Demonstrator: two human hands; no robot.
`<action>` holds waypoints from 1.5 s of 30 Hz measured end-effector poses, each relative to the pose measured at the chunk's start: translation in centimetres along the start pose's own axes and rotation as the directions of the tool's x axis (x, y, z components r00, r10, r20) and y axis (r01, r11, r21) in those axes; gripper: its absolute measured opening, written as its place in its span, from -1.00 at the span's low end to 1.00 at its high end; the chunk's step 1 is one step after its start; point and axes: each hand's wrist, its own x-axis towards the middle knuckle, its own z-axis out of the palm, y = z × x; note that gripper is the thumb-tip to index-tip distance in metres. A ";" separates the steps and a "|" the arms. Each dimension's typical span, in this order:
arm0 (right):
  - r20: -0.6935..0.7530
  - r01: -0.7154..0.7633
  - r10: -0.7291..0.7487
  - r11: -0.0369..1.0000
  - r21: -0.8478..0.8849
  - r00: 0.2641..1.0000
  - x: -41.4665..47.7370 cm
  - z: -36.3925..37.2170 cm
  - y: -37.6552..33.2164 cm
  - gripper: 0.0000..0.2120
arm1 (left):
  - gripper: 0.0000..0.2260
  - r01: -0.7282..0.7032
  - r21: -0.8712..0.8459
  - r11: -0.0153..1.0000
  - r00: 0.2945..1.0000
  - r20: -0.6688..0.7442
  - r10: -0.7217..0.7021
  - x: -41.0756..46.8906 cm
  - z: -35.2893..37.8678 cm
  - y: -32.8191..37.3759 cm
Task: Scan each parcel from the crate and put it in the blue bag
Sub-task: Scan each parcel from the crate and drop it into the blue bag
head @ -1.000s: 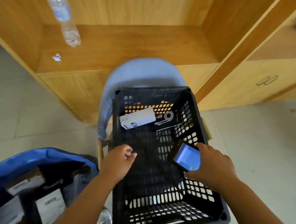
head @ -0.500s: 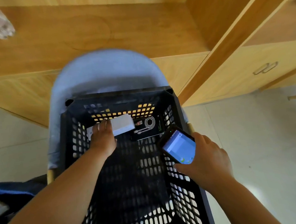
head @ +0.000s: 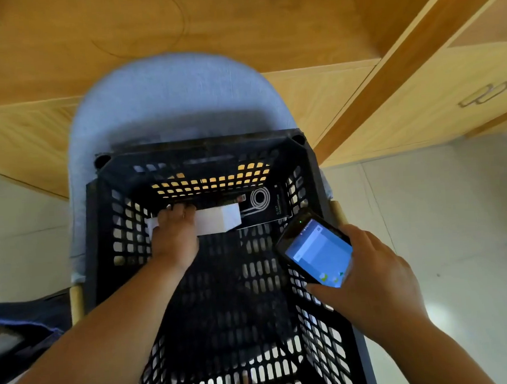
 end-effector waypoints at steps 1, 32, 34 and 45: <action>0.001 0.002 -0.002 1.000 0.007 1.000 -0.2 -0.1 -0.1 -0.14 | -0.52 -0.023 -0.040 0.999 1.000 0.002 0.023 -1.0 0.1 -0.1; 0.124 0.003 0.003 0.999 -0.043 0.992 -4.2 3.5 0.2 -0.12 | -0.15 0.637 -0.576 0.511 0.771 0.475 -0.425 -10.6 8.8 5.2; 0.123 0.003 0.003 0.999 -0.044 0.992 -4.5 3.5 0.2 -0.12 | -0.16 0.639 -0.574 0.512 0.770 0.480 -0.422 -10.6 9.2 5.9; 0.095 -0.001 0.005 0.999 -0.042 0.995 -5.0 4.1 0.4 -0.12 | -0.35 0.724 -0.617 0.308 0.678 0.556 -0.481 -10.3 9.8 4.5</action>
